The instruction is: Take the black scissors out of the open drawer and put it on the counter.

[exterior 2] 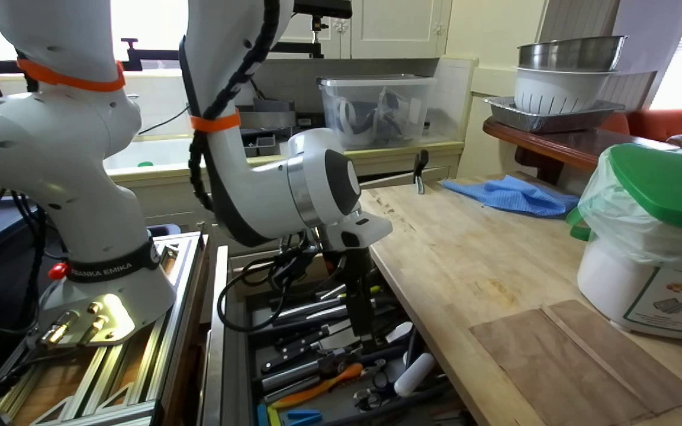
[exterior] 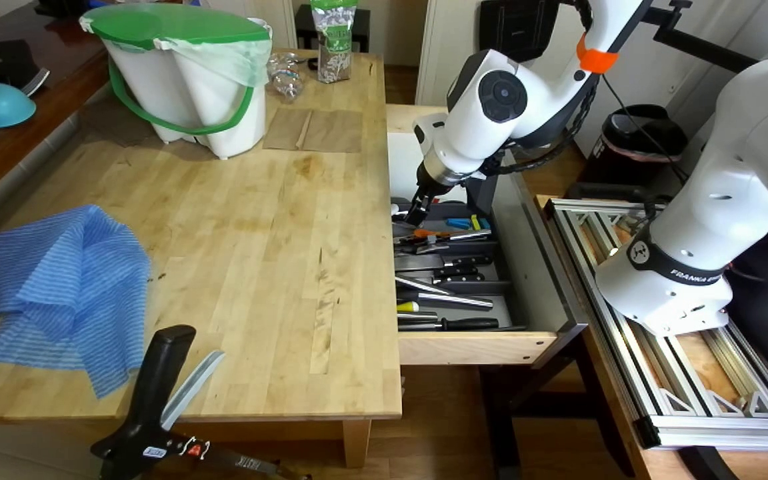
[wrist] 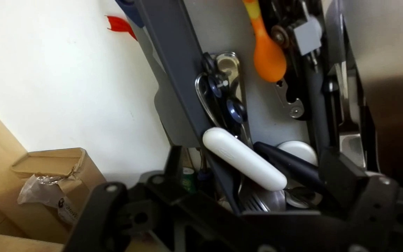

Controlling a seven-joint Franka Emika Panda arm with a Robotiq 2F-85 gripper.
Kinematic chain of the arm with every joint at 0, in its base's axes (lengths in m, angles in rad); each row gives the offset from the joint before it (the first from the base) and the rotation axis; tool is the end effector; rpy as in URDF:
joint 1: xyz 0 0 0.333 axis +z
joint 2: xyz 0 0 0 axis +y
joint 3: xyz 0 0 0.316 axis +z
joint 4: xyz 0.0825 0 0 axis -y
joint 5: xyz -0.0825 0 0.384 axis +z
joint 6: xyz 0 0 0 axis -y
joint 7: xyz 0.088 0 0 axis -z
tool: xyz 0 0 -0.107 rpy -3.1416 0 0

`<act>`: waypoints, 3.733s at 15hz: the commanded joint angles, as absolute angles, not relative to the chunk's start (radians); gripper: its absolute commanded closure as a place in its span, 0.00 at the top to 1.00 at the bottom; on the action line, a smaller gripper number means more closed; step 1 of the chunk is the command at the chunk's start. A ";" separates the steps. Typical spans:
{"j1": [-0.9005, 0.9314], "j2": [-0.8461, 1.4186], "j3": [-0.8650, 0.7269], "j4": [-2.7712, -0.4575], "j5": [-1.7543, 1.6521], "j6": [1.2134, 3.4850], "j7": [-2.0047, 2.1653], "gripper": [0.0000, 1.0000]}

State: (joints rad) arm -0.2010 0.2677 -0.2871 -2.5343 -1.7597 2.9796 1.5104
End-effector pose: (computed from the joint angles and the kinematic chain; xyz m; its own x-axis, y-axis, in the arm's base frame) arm 0.3792 -0.1338 0.1635 0.9353 -0.1815 0.3039 -0.2762 -0.9111 0.3060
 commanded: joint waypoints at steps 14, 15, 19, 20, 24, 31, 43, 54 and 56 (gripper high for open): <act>-0.406 0.432 -0.073 -2.356 -2.380 2.994 2.097 1.00; -0.429 0.445 -0.051 -2.349 -2.405 2.992 2.122 1.00; -0.503 0.492 -0.007 -2.343 -2.425 2.999 2.150 1.00; -0.509 0.502 -0.014 -2.348 -2.403 3.001 2.133 1.00; -0.534 0.517 -0.019 -2.357 -2.377 2.972 2.122 1.00; -0.561 0.506 -0.020 -2.341 -2.376 2.931 2.114 0.98; -0.566 0.534 0.013 -2.281 -2.382 2.951 2.106 0.90; -0.546 0.575 -0.005 -2.284 -2.346 2.955 2.060 0.62; -0.539 0.570 -0.010 -2.287 -2.341 2.949 2.052 0.53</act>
